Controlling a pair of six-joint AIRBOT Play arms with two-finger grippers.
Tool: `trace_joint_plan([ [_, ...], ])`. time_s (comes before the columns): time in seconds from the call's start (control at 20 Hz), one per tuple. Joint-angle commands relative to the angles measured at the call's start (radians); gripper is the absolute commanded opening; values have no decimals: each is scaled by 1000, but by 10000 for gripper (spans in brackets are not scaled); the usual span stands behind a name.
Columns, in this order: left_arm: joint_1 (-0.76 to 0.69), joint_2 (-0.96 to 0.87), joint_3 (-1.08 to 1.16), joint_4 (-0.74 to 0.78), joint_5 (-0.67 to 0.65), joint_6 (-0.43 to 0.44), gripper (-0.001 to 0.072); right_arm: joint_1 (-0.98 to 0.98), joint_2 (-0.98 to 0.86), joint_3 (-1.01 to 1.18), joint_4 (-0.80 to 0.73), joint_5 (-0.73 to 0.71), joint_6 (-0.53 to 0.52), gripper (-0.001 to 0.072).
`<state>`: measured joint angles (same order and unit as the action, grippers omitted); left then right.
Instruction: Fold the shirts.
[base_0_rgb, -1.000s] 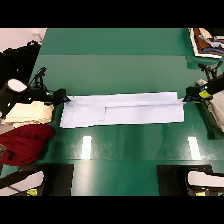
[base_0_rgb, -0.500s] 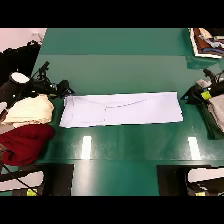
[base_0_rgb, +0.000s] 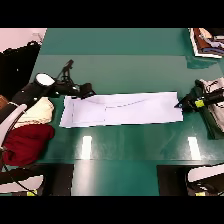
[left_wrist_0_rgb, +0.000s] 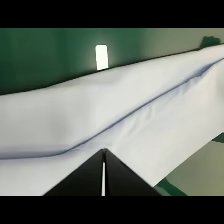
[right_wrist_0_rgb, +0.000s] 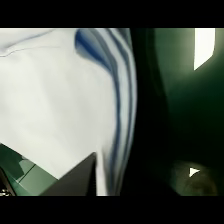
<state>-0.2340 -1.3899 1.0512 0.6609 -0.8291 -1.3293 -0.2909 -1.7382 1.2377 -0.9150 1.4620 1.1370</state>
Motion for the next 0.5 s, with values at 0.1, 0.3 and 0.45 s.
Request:
trace_joint_plan([
  [0.1,-149,-112,94,-2,46,-32,25,76,2,93,8,38,-37,15],
  [0.3,-229,-261,254,21,17,-53,25,92,134,158,140,68,-30,14],
  [0.45,-272,-360,344,80,-23,-89,25,116,240,204,341,64,-26,14],
])
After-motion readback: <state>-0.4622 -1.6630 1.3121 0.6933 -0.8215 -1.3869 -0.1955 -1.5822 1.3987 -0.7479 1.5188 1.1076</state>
